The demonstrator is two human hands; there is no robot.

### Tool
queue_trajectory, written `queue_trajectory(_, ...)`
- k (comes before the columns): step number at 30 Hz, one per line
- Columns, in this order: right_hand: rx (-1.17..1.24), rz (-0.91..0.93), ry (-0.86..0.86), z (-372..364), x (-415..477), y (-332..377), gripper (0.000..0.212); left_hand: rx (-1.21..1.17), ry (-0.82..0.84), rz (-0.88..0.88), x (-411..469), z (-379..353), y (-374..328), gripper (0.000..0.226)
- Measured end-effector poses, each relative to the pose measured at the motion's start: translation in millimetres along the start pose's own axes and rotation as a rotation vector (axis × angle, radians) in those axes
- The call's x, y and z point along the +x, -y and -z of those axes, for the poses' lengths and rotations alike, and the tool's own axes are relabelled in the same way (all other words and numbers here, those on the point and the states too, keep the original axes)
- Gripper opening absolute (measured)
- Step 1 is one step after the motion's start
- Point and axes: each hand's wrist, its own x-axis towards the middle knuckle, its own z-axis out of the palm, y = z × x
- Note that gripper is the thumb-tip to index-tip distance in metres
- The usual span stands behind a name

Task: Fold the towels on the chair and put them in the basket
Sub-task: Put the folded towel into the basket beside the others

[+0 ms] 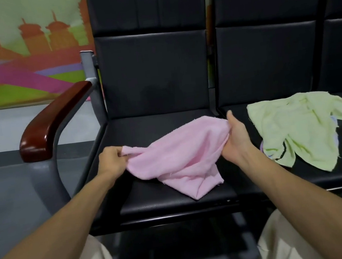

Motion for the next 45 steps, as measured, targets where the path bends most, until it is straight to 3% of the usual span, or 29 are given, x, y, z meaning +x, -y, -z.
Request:
queue_trajectory(4, -0.104, 0.081, -0.001, -18.1, -16.5, 6.4, 0.035, -0.207, -0.084, 0.024, -6.1, 6.4, -27.8, 0.020)
queue_trajectory(9, -0.091, 0.113, 0.036, -67.5, -49.6, 34.7, 0.019, -0.697, -0.081, 0.107, 2.8, 46.9, -95.6, 0.018)
queue_trajectory(13, -0.051, 0.220, 0.035, -107.3, -75.4, 75.7, 0.028, -0.915, -0.137, 0.063, 2.0, 96.2, -158.1, 0.012)
queue_trajectory(16, -0.012, 0.314, 0.011, -132.3, -99.4, 113.3, 0.035, -0.982, -0.086, 0.009, -4.6, 141.0, -195.2, 0.014)
queue_trajectory(19, 0.004, 0.416, -0.008, -151.5, -126.7, 146.3, 0.034, -0.917, 0.031, -0.084, -16.4, 177.9, -220.2, 0.033)
queue_trajectory(22, -0.022, 0.499, -0.071, -160.6, -150.4, 166.2, 0.024, -0.849, 0.097, -0.173, -27.1, 196.4, -235.6, 0.018)
queue_trajectory(25, -0.093, 0.569, -0.068, -160.0, -163.3, 167.6, 0.004, -0.882, -0.044, -0.155, -32.4, 206.3, -240.0, 0.014)
queue_trajectory(29, -0.259, 0.597, -0.157, -151.1, -165.9, 164.6, 0.031, -0.885, -0.169, -0.038, -42.1, 213.4, -229.5, 0.032)
queue_trajectory(32, -0.336, 0.595, -0.178, -144.1, -166.4, 160.5, 0.028, -0.852, -0.265, 0.060, -45.1, 210.7, -218.0, 0.064)
queue_trajectory(34, -0.373, 0.572, -0.200, -140.6, -166.9, 156.5, 0.002, -0.787, -0.350, 0.099, -44.3, 204.9, -210.2, 0.046)
queue_trajectory(36, -0.412, 0.557, -0.224, -136.6, -162.0, 152.0, 0.015, -0.735, -0.408, 0.119, -41.3, 199.5, -201.5, 0.030)
queue_trajectory(38, -0.436, 0.499, -0.245, -132.3, -158.6, 145.7, 0.015, -0.701, -0.415, 0.128, -41.4, 195.8, -194.2, 0.017)
queue_trajectory(42, -0.495, 0.466, -0.178, -123.3, -153.1, 136.5, 0.047, -0.586, -0.333, 0.110, -38.2, 192.0, -185.5, 0.022)
queue_trajectory(45, -0.481, 0.457, -0.153, -120.5, -155.1, 136.2, 0.038, -0.609, -0.285, 0.096, -39.1, 192.2, -188.7, 0.032)
